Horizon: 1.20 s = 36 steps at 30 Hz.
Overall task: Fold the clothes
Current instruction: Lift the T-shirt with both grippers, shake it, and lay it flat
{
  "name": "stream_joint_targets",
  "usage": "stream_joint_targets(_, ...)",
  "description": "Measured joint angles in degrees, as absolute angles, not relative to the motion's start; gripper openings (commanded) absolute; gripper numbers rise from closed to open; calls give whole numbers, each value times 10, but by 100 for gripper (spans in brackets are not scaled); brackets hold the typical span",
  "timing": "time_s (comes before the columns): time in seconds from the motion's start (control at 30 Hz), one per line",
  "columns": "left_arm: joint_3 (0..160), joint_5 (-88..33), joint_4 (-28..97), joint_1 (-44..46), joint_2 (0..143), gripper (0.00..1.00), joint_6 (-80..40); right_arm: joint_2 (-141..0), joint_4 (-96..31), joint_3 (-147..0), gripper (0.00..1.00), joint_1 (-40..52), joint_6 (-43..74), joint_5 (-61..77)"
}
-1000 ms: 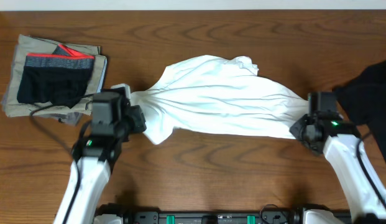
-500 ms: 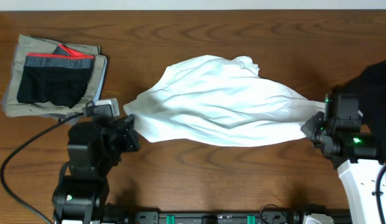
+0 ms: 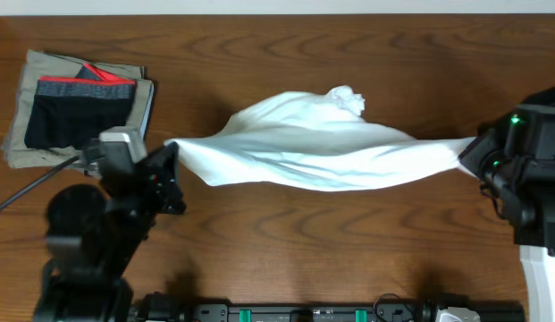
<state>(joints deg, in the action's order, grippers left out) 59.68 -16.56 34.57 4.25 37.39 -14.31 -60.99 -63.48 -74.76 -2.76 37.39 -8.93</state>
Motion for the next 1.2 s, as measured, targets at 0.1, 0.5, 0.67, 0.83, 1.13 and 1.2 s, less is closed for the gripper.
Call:
stream_joint_targets(0.1, 656, -163, 356, 43, 373, 6, -135, -610, -646, -796, 1, -28, 364, -89)
stream_joint_targets(0.5, 728, -141, 299, 43, 390, 6, -132, -609, -609, -929, 1, -28, 341, -60)
stream_joint_targets(0.67, 732, -125, 215, 43, 481, 6, -131, -657, -547, -933, 1, -28, 340, -58)
stream_joint_targets(0.83, 745, -120, 87, 43, 643, 6, -127, -764, -416, -933, 1, -28, 334, -27)
stream_joint_targets(1.13, 938, -129, 12, 41, 878, 6, -95, -899, -278, -989, 1, -28, 330, 75)
stream_joint_targets(1.2, 1009, -131, 36, 38, 892, 6, -89, -905, -310, -1039, 1, -34, 324, 83)
